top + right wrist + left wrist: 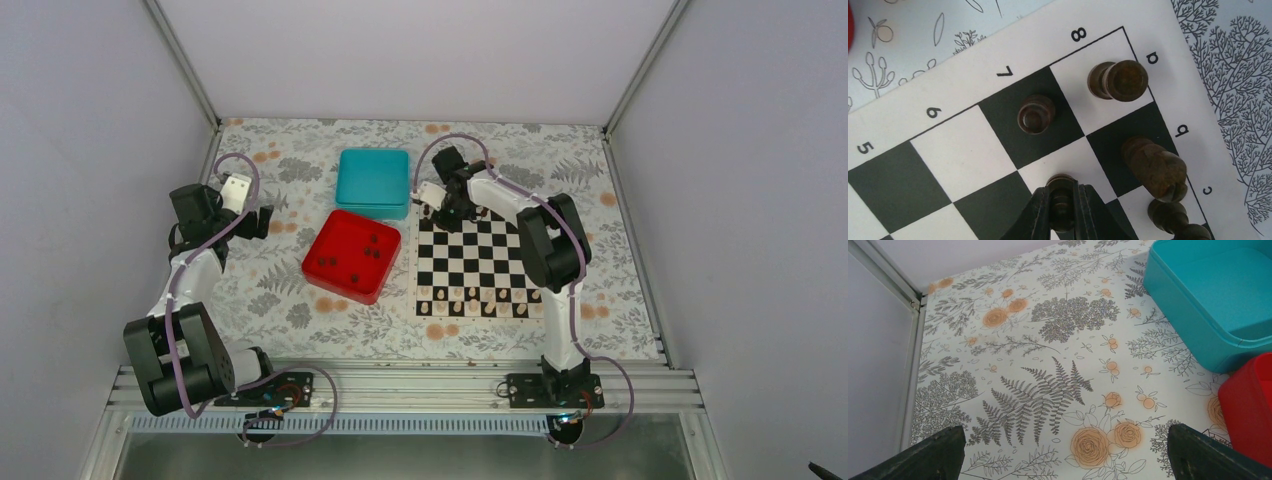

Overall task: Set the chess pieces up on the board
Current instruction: Place the chess piece on the chessboard.

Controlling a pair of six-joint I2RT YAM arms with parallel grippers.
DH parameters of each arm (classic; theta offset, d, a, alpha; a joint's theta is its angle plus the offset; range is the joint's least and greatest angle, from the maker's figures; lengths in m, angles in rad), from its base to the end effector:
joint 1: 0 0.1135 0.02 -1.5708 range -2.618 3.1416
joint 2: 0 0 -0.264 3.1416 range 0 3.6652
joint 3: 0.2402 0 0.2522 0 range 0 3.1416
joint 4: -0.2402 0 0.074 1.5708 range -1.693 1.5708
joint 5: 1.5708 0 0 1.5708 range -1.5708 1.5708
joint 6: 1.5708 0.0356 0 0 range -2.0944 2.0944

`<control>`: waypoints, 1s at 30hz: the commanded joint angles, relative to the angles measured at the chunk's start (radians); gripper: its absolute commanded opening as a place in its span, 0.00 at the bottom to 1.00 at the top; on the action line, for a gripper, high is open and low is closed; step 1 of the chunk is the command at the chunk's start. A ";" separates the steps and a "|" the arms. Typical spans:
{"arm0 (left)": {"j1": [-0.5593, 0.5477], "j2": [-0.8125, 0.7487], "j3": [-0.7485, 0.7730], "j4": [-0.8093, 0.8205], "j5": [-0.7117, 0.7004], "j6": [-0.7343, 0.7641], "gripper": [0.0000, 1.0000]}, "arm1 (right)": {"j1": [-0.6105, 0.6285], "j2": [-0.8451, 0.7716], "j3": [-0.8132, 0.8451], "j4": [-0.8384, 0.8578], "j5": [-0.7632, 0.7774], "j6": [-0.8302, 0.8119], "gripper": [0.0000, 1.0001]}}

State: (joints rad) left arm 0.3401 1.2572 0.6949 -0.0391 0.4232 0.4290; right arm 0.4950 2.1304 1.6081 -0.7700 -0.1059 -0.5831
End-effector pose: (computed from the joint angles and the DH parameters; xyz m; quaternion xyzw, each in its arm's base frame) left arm 0.2552 0.0748 0.2246 0.1362 0.8599 -0.0014 0.4920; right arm 0.3788 0.2087 0.1618 -0.5139 0.8449 0.0463 0.1408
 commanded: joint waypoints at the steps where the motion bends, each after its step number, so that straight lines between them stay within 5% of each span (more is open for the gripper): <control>1: 0.007 0.011 0.012 0.008 0.033 -0.010 1.00 | -0.009 0.023 0.023 0.017 0.011 -0.008 0.07; 22: 0.007 -0.002 0.010 0.002 0.039 -0.007 1.00 | -0.002 -0.066 0.108 -0.078 -0.034 0.009 0.22; 30: 0.007 -0.028 0.002 0.009 0.043 -0.007 1.00 | 0.136 -0.097 0.263 -0.191 -0.007 0.029 0.26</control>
State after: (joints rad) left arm 0.3405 1.2598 0.6949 -0.0395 0.4343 0.4290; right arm 0.5339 2.0853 1.8015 -0.8989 -0.1162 -0.5709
